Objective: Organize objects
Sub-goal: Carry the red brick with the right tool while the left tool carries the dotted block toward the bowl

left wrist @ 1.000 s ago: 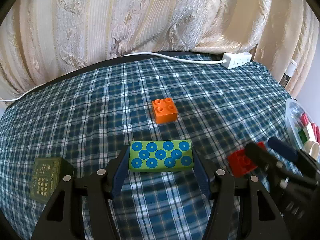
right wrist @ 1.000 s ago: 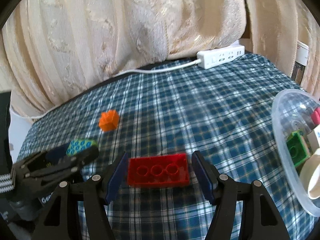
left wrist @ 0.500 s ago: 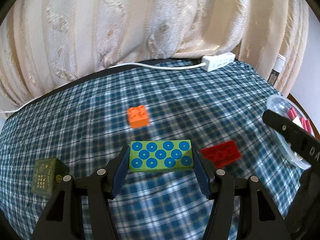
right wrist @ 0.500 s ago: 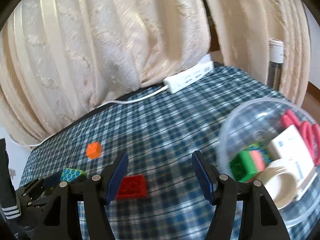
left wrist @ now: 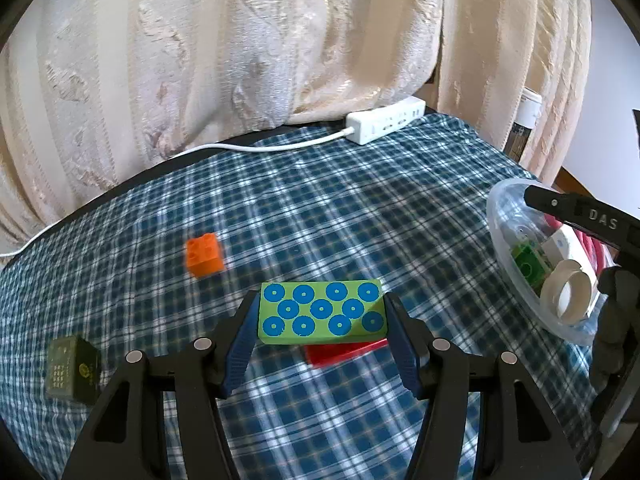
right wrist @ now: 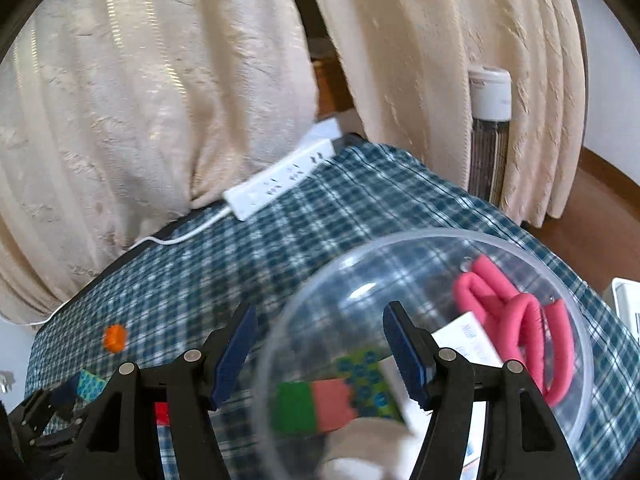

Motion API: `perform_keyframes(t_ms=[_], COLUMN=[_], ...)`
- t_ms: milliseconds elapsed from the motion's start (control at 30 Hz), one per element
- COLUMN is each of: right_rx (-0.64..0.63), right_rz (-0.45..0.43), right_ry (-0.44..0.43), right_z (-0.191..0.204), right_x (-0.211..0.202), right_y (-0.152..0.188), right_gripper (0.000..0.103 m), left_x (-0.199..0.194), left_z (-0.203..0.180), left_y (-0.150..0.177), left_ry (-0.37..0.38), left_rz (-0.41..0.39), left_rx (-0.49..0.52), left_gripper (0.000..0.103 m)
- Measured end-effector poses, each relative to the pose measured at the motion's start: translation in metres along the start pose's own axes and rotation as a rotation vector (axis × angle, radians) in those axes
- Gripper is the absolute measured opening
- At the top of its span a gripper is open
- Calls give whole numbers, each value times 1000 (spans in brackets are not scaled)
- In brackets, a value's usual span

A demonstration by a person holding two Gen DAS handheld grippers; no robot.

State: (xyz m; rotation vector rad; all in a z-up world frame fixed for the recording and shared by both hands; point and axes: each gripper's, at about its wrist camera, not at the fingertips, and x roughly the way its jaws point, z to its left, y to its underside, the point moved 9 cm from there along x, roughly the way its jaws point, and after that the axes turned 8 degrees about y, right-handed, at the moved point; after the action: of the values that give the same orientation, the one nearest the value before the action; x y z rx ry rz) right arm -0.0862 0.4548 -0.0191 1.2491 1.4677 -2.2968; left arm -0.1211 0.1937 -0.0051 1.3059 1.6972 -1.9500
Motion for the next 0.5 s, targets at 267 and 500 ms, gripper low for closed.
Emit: perform_keyframes(t_ms=[267, 500], right_rx=[11, 25], right_rz=[9, -22], right_ry=[-23, -53], right_z=[-18, -28], right_x=[6, -2], right_y=[-2, -6], right_gripper=[80, 80], left_x=[12, 22], left_z=[-25, -50], left_y=[-7, -16], left_ry=[13, 33], left_rz=[20, 31], left_rx=[31, 69], left_gripper=[61, 61])
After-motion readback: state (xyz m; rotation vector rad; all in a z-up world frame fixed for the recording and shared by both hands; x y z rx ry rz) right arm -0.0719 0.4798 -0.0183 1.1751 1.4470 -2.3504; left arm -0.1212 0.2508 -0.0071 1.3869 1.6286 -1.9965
